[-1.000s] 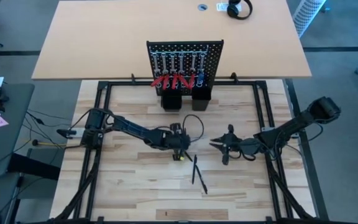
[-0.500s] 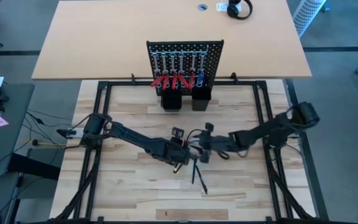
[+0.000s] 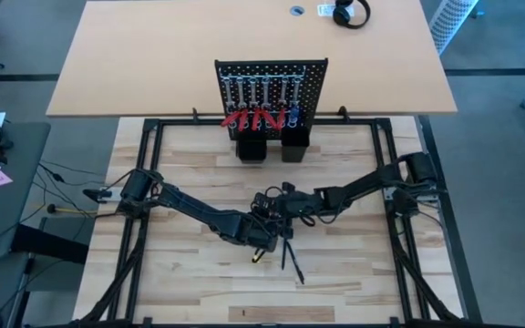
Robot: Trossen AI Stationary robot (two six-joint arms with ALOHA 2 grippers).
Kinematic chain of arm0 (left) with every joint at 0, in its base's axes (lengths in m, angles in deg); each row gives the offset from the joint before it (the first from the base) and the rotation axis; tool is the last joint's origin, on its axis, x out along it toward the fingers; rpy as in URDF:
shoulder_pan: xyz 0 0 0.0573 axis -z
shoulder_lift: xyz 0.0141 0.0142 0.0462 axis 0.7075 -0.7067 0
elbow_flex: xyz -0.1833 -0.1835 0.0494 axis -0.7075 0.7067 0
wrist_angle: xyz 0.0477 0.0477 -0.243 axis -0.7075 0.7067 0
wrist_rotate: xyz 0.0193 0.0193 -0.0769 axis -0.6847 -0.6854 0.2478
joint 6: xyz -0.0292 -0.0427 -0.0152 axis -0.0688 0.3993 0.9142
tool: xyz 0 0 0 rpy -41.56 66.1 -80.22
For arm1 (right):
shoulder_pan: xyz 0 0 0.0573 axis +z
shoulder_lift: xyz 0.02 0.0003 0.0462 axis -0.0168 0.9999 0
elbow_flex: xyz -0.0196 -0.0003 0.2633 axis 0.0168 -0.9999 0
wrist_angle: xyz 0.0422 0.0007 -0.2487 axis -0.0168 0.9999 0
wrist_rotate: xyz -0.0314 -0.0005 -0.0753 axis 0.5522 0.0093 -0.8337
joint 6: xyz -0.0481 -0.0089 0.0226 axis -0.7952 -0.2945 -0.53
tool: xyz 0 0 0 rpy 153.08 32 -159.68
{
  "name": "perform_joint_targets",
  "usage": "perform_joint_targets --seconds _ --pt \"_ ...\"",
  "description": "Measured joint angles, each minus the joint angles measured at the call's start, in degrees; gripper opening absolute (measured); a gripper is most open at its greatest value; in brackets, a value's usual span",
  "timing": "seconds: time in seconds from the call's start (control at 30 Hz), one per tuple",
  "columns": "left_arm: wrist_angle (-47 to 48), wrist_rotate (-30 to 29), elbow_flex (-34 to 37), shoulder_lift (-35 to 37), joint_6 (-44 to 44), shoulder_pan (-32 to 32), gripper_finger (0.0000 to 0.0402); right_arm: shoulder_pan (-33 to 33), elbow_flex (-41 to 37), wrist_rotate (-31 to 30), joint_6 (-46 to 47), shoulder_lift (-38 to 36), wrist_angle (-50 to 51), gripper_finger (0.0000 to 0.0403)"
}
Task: Hang tools onto peg board
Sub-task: Put the orange pen into the black bin on the peg board
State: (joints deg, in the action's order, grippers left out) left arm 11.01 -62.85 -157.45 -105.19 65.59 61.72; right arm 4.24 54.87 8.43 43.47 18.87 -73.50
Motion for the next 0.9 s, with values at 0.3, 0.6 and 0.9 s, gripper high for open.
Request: perform_joint_targets --seconds 0.3,0.6,0.9 --pt "1.39 0.73 -0.11 0.11 2.45 0.00 0.0017 -0.10 -0.03 -1.21 0.21 0.23 1.07 0.0050" --pt "19.71 -1.28 4.27 8.67 28.87 0.24 0.0086 -0.05 -10.19 -14.30 0.22 -6.23 -11.33 0.0050" --pt "-18.33 -3.32 25.42 14.75 31.53 5.81 0.0087 -5.72 -24.61 -13.24 -29.09 -19.92 -65.61 0.0050"
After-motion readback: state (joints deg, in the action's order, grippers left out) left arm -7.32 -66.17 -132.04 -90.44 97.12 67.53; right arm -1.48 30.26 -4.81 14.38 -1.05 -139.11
